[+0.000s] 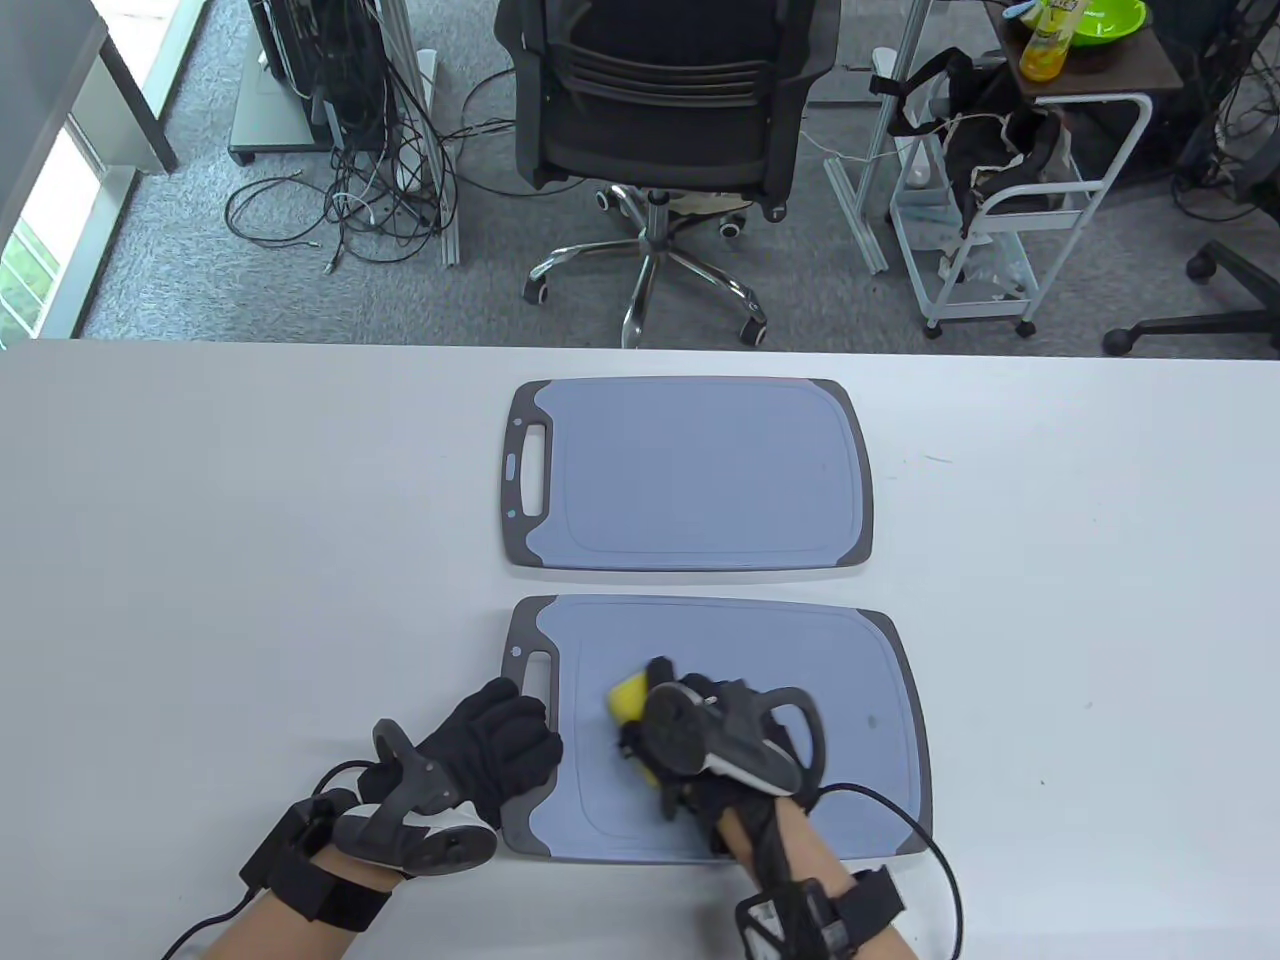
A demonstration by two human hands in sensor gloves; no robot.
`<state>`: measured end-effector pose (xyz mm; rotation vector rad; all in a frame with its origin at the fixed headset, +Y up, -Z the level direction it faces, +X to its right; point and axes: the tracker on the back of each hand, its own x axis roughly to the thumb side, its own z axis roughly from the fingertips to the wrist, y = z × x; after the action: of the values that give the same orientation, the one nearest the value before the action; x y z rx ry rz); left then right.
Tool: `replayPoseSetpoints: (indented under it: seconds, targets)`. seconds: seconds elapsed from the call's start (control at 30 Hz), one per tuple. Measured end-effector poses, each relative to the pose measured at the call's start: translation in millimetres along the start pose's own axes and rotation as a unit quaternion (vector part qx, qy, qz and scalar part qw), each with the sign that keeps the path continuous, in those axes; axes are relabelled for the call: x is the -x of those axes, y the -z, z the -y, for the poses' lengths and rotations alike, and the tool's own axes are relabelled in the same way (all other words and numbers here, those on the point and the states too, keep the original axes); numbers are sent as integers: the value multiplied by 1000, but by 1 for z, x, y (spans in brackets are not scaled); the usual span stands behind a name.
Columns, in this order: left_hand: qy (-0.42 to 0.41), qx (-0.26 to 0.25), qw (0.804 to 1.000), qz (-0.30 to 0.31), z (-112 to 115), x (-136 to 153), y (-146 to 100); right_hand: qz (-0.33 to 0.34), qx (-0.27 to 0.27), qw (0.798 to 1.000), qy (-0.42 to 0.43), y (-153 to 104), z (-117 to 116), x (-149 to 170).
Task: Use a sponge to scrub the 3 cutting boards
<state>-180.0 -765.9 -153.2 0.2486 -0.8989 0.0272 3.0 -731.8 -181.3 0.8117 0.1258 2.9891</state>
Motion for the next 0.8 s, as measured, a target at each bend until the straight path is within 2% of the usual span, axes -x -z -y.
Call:
replayPoseSetpoints:
  seconds: [0.03, 0.07, 0.1, 0.13, 0.2, 0.23, 0.37, 0.4, 0.5, 0.53, 0.6, 0.67, 0.77, 0.8]
  targets:
    - [0, 0, 1000, 0, 0, 0, 0, 15, -1, 1000, -4, 1, 0, -8]
    - [-1, -4, 1000, -3, 0, 1, -1, -9, 4, 999, -47, 1, 1, -15]
    - [-10, -4, 1000, -5, 0, 2, -1, -4, -6, 998, -58, 1, 1, -10]
    - [-6, -2, 1000, -5, 0, 1, -1, -4, -5, 999, -43, 0, 0, -2]
    - [-2, -3, 1000, -2, 0, 0, 0, -83, -5, 996, 9, -8, -4, 35]
    - [-3, -2, 1000, -2, 0, 1, 0, -113, -17, 993, 4, -14, -6, 53]
    - [-6, 0, 1000, -3, 0, 1, 0, -282, -20, 959, 15, -60, -21, 150]
    - [-6, 1, 1000, -3, 0, 1, 0, -344, -23, 938, 30, -80, -26, 181]
    - [-8, 4, 1000, -3, 0, 2, 1, -433, -37, 899, 50, -108, -33, 222]
    - [-8, 5, 1000, -3, 1, 2, 1, -444, -31, 893, 69, -112, -34, 227]
    - [-8, 5, 1000, -4, 1, 2, 1, -427, -30, 902, 62, -103, -30, 218]
    - [-8, 5, 1000, -4, 1, 2, 1, -364, -45, 930, 29, -86, -25, 197]
    - [-8, 5, 1000, -4, 1, 2, 1, -244, -32, 968, 40, -52, -16, 136]
    - [-7, 5, 1000, -4, 1, 2, 1, -192, -28, 980, 48, -39, -13, 104]
